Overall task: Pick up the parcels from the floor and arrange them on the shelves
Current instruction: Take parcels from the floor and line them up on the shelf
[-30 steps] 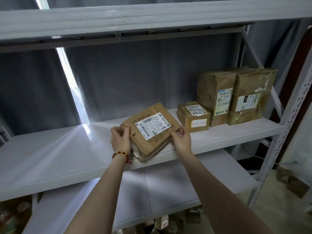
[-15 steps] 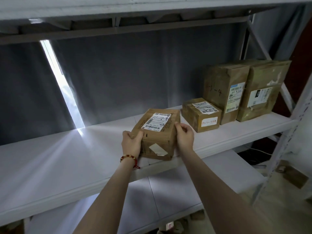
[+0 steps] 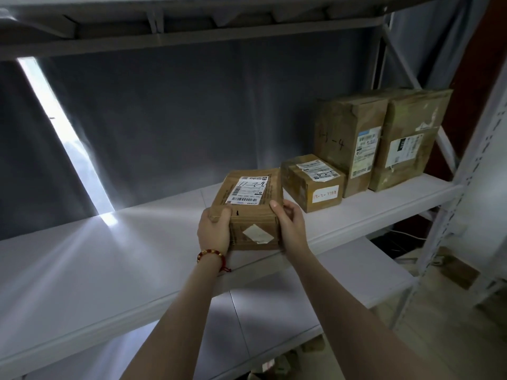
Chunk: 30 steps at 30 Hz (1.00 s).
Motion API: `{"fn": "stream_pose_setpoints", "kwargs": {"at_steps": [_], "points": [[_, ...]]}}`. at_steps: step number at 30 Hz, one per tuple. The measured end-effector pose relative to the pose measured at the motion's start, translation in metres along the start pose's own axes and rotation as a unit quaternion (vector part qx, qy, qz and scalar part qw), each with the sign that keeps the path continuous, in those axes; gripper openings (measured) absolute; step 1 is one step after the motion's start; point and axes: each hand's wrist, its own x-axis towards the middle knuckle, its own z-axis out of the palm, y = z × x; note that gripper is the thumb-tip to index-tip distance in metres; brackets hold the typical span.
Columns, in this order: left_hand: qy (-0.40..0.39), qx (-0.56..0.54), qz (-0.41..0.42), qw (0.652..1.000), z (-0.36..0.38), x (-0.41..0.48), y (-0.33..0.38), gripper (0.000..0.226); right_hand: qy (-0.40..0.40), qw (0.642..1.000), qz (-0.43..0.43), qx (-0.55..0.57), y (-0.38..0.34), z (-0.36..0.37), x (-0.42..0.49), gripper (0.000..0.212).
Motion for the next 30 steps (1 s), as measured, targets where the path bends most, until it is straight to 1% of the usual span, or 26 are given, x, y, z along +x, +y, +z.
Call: {"fn": "stream_pose_setpoints", "kwargs": {"at_steps": [4, 8, 12, 16, 20, 25, 27, 30], "points": [[0.025, 0.015, -0.006, 1.0, 0.017, 0.0, 0.006, 0.041, -0.002, 1.0, -0.013, -0.008, -0.006, -0.003, 0.007, 0.056], [0.027, 0.024, -0.028, 0.999, 0.043, -0.006, 0.015, 0.035, 0.012, 0.999, -0.015, -0.037, -0.014, -0.015, 0.016, 0.055], [0.043, 0.017, -0.025, 0.999, 0.06, -0.008, 0.019, 0.032, 0.017, 0.996, -0.042, -0.079, -0.017, -0.026, 0.031, 0.046], [0.05, 0.03, -0.019, 0.998, 0.07, -0.008, 0.021, 0.03, 0.016, 0.991, -0.069, -0.11, -0.011, -0.031, 0.041, 0.045], [0.065, 0.021, -0.015, 0.998, 0.078, -0.007, 0.022, 0.032, 0.072, 0.985, -0.096, -0.128, -0.007, -0.031, 0.044, 0.047], [0.069, 0.034, -0.007, 0.997, 0.085, -0.004, 0.021, 0.027, 0.161, 0.973, -0.128, -0.107, -0.002, -0.031, 0.043, 0.036], [0.072, 0.034, -0.005, 0.997, 0.087, -0.002, 0.02, 0.03, 0.196, 0.96, -0.153, -0.128, 0.0, -0.031, 0.043, 0.031], [0.076, 0.039, -0.004, 0.996, 0.09, 0.0, 0.018, 0.036, 0.22, 0.947, -0.185, -0.141, 0.002, -0.031, 0.044, 0.028]]}}
